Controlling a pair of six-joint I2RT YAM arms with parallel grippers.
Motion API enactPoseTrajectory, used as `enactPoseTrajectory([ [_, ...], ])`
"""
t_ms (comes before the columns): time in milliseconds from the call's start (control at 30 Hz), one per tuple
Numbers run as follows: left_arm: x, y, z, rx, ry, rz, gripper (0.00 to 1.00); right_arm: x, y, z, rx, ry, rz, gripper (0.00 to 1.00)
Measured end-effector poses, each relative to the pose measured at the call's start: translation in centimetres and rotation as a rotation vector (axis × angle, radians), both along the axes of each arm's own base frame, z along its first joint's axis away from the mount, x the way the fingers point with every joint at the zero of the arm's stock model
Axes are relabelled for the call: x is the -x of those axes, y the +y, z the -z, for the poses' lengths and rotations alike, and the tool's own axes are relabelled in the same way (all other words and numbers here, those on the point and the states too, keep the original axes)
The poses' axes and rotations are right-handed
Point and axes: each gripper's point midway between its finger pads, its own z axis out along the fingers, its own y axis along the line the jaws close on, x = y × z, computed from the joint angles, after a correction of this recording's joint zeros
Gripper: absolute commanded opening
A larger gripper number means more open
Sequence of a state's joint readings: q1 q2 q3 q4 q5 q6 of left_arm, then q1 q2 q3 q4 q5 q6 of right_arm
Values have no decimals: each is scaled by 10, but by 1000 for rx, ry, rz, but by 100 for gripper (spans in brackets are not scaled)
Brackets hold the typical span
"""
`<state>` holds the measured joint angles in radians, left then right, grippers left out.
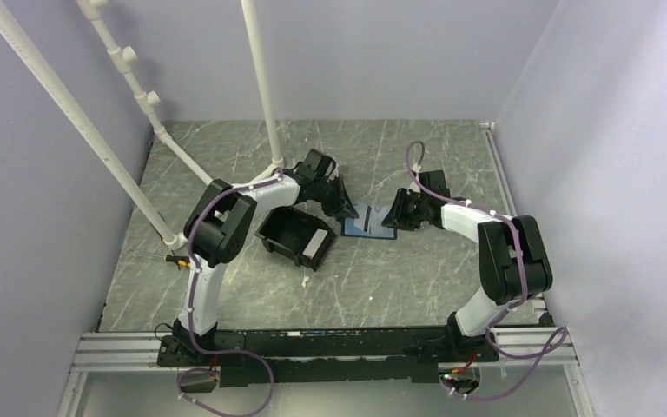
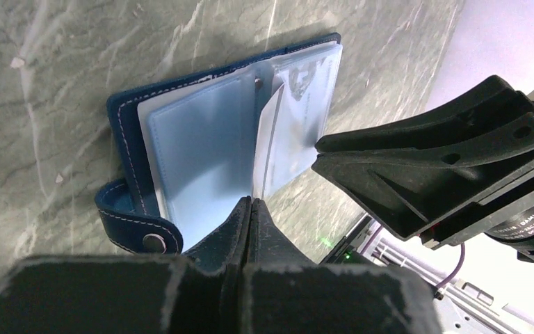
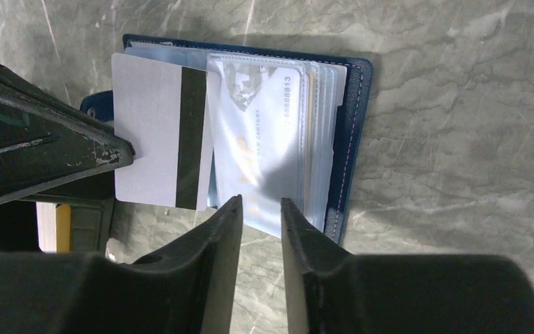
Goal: Put the credit cards into the card holder
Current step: Insert the credit card into the card holder.
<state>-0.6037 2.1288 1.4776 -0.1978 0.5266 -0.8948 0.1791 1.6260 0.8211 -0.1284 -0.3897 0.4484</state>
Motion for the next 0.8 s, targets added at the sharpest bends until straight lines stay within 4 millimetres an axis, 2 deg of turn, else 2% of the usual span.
enactPoseTrajectory([
  [300,-5,-5,12,8,0,10,0,-1,-1,2,3,5,3,23],
  [600,-10,-11,8,26,-56,66,0,-3,1,3,-4,8,-2,23],
  [700,-10,-13,9,33,-62,87,0,-3,1,2,-5,8,-4,24],
  [800,-9,-15,13,40,-59,109,0,-4,1,2,-5,10,-4,30],
])
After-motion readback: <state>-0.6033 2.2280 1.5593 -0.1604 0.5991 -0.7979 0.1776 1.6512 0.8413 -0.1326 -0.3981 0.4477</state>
